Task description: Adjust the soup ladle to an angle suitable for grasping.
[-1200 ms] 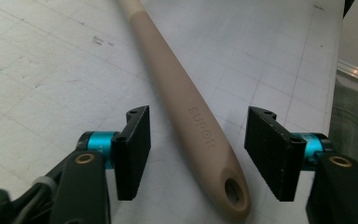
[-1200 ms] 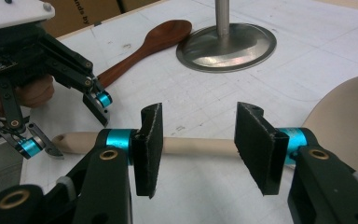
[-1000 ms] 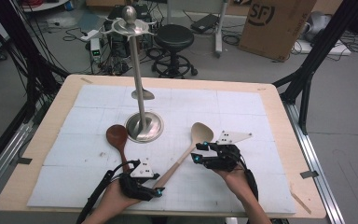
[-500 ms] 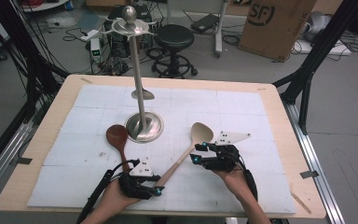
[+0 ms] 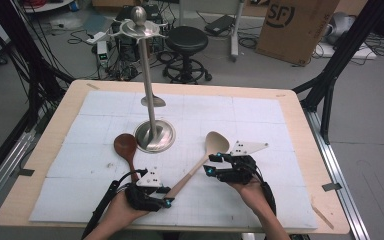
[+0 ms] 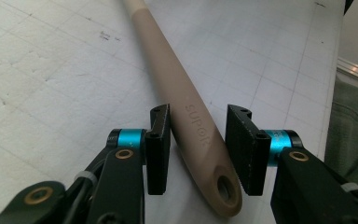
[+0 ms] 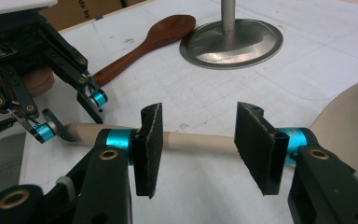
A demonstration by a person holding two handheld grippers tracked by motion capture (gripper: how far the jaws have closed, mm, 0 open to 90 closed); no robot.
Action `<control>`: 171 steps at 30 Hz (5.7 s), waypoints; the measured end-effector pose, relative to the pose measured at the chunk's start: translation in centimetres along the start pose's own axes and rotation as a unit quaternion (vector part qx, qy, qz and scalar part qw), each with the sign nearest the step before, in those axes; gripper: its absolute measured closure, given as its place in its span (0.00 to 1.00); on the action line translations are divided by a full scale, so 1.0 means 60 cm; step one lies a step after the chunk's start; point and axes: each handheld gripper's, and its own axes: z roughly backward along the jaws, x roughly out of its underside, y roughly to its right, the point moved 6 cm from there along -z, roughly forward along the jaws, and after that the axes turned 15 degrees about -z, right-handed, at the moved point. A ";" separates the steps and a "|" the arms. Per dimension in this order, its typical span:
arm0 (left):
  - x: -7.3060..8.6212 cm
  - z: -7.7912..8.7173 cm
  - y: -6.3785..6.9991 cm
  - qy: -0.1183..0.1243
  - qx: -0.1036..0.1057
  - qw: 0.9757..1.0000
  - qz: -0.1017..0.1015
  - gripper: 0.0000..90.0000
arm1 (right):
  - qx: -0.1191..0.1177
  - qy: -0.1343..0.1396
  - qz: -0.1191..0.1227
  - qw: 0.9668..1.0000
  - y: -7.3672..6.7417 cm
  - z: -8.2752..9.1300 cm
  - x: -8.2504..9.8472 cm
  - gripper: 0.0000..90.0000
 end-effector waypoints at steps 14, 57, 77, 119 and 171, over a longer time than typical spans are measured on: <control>0.007 0.011 -0.017 -0.002 -0.010 1.000 0.011 0.72 | 0.001 0.000 0.000 1.000 -0.001 -0.001 0.000 0.57; 0.018 0.007 -0.026 -0.016 -0.047 0.999 0.006 0.64 | 0.000 -0.006 0.006 1.000 -0.005 -0.009 0.002 0.55; 0.016 0.018 -0.035 -0.011 -0.040 0.999 0.021 0.73 | -0.004 -0.023 0.028 0.999 -0.013 -0.020 0.007 0.51; -0.025 0.045 -0.009 0.050 0.003 0.999 0.001 0.74 | -0.017 -0.109 0.093 0.990 -0.034 -0.064 0.038 0.43; -0.032 0.073 -0.042 0.079 -0.038 0.996 0.027 0.65 | -0.030 -0.183 0.155 0.970 -0.057 -0.071 0.023 0.76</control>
